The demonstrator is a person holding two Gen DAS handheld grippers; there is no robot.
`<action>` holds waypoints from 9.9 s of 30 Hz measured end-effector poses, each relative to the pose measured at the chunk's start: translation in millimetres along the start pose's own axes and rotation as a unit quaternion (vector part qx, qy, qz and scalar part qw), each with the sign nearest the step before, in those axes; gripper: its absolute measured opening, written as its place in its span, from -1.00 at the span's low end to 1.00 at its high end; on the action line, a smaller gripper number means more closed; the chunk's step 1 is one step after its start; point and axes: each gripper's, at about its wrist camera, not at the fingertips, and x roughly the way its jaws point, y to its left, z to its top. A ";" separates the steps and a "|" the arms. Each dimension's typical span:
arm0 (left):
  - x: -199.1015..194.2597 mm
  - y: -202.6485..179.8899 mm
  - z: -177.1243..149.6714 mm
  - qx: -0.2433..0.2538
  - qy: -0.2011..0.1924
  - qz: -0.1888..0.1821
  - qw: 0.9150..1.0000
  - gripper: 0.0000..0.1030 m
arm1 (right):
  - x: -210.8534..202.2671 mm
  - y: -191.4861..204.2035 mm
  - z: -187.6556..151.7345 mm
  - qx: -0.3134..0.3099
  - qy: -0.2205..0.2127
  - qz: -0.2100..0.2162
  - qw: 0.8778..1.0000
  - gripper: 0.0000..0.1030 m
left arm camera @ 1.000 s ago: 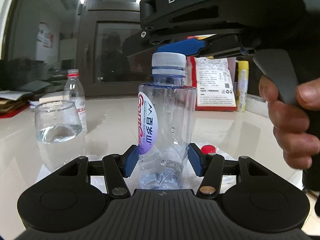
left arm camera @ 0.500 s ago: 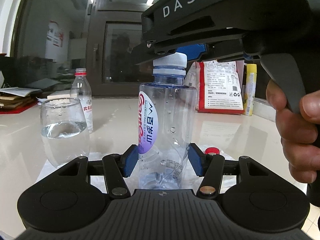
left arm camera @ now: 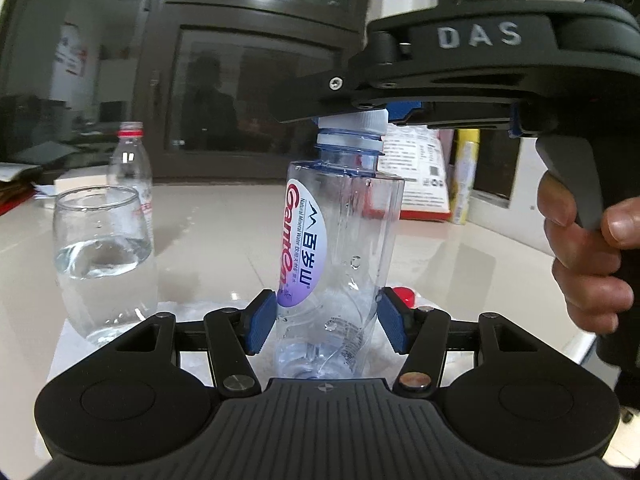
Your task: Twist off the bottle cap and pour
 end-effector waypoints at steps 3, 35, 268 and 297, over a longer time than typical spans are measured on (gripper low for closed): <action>0.7 4.9 0.3 0.022 0.002 -0.019 1.000 0.14 | -0.3 -3.8 1.3 -0.009 0.000 0.016 1.000 -0.35; 1.0 17.9 -0.4 0.003 0.005 -0.074 0.997 0.59 | 1.3 -11.8 4.8 -0.005 -0.002 0.041 0.999 -0.35; -1.0 -20.8 -2.5 0.069 -0.004 -0.024 0.997 0.49 | -51.6 -83.7 -78.9 0.085 0.089 -0.141 0.982 -0.10; -55.5 37.2 29.1 0.037 -0.020 0.094 0.995 0.11 | -12.5 -54.0 -71.9 0.073 0.094 -0.061 0.991 0.06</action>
